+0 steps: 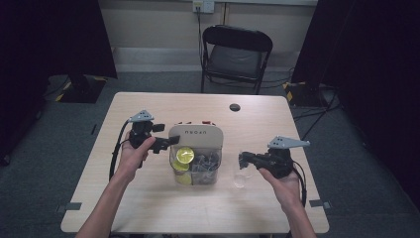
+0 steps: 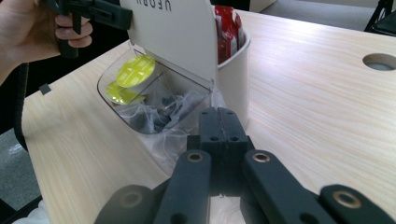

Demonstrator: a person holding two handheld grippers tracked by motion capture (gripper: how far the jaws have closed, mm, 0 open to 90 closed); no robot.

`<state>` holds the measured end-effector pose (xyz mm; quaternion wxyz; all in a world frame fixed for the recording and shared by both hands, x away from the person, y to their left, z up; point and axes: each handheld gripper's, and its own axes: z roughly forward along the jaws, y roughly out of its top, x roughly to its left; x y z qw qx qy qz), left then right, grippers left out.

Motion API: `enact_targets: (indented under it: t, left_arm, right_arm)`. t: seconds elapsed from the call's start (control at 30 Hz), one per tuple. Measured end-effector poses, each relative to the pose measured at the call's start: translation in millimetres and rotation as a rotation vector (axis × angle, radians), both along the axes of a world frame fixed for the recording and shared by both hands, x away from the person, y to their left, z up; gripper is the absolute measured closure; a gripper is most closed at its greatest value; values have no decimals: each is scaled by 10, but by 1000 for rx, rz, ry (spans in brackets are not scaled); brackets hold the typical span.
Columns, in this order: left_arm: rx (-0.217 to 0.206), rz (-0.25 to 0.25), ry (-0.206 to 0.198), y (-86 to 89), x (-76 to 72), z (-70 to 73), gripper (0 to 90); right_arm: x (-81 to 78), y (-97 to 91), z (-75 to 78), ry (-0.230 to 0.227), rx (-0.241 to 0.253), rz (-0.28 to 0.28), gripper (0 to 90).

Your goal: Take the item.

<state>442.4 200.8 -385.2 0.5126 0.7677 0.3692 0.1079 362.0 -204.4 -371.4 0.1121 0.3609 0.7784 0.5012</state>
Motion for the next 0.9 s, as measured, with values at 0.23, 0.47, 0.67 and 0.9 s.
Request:
enact_targets:
  t: [0.23,0.47,0.67,0.9]
  left_arm:
    - [6,-2,-1,5,-4,1,131]
    - [9,-4,9,1,-8,-10,144]
    - [9,-7,16,1,-4,-25,142]
    - [21,-6,9,-8,-13,-17,150]
  right_arm:
    - [-5,-42,-106,16,-7,-13,900]
    - [10,-72,-235,40,-25,-25,900]
    - [32,-78,-287,45,-33,-22,900]
    - [46,-70,-321,52,-40,-21,900]
